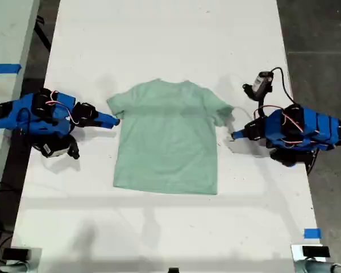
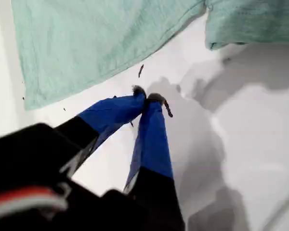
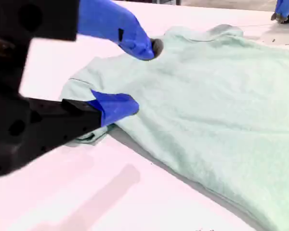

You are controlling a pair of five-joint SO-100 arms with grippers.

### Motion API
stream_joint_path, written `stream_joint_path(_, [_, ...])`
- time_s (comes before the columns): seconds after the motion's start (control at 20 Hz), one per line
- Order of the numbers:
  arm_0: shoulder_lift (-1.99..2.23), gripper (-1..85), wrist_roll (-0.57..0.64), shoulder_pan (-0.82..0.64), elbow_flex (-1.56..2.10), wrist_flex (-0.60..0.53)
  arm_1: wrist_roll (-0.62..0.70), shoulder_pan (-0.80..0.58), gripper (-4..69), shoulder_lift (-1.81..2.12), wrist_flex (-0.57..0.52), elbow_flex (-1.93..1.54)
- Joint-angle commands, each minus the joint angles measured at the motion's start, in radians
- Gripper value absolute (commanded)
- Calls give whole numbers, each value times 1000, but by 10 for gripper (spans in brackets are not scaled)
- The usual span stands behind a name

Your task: Fold tshirt

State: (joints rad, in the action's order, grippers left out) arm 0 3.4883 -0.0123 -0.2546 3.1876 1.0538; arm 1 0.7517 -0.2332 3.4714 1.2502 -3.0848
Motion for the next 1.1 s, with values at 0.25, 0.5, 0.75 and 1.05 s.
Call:
stream_joint_path(0.25, [109, 38, 9, 31, 3, 3, 11, 0, 31, 8, -6, 9])
stream_joint_path(0.5, [109, 46, 8, 35, 3, 3, 11, 0, 31, 8, -6, 9])
stream_joint_path(0.75, [109, 3, 2, 15, 3, 3, 11, 0, 31, 8, -6, 9])
stream_joint_path(1.05, [109, 1, -129, -15, 3, 8, 11, -11, 31, 8, -6, 9])
